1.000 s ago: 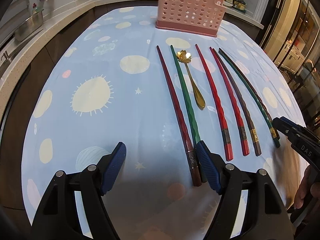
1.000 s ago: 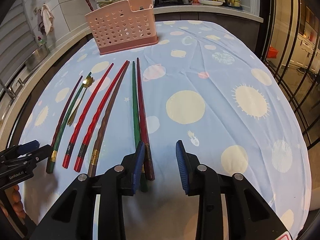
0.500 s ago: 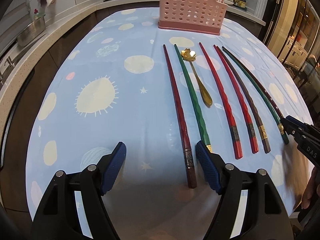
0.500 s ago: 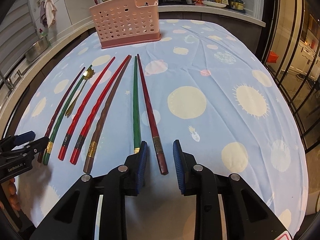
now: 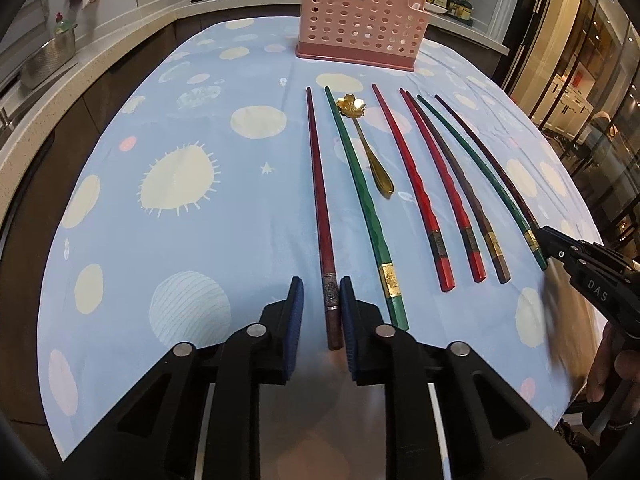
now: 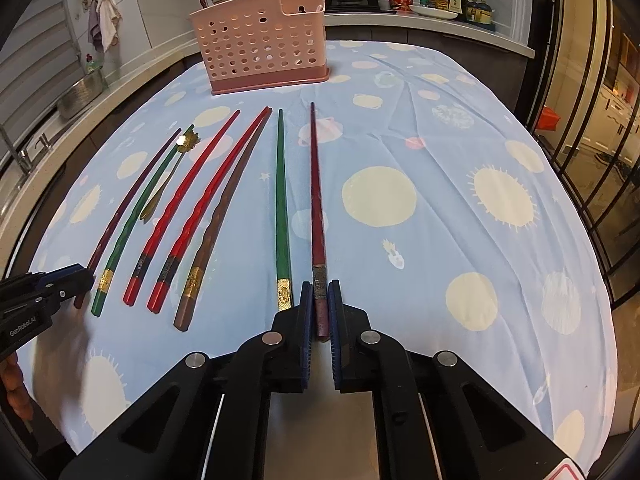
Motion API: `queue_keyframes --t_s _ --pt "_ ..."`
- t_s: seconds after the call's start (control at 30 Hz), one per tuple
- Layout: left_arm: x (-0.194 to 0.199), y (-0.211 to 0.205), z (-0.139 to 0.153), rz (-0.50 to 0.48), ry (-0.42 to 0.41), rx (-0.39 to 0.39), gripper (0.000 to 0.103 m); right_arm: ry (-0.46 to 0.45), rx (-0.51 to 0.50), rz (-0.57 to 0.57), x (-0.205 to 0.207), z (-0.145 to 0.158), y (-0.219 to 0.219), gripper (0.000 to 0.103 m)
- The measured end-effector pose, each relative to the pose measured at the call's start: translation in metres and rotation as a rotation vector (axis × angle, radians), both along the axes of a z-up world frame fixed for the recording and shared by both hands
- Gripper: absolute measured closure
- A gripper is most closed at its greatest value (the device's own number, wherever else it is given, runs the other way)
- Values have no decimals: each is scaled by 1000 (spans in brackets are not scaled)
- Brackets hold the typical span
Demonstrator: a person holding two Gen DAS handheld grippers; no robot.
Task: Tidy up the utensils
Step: 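Carry the chopstick with the left gripper into the pink holder while the right gripper carries its chopstick there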
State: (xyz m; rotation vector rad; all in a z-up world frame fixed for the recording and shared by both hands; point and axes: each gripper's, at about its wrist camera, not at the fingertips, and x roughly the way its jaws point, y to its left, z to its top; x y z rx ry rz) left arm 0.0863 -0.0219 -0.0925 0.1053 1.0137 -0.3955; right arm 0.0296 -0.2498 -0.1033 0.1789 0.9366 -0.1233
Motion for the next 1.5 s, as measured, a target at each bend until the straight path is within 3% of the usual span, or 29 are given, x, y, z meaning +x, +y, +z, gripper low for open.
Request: queue_keyframes --t_s 0.27,0.6,0.97,1.5 --pt "-8 11 9 9 18 -52 96 -28 34 -13 -17 13 -4 96" --pt "-16 26 74 24 -123 -126 96 -210 69 -36 -34 80 -21 96" --pt "24 18 166 23 -346 -187 96 -430 69 -10 -2 173 -49 96" --pt "92 -20 268 -3 -552 -246 96 -597 76 -5 84 256 -65 96"
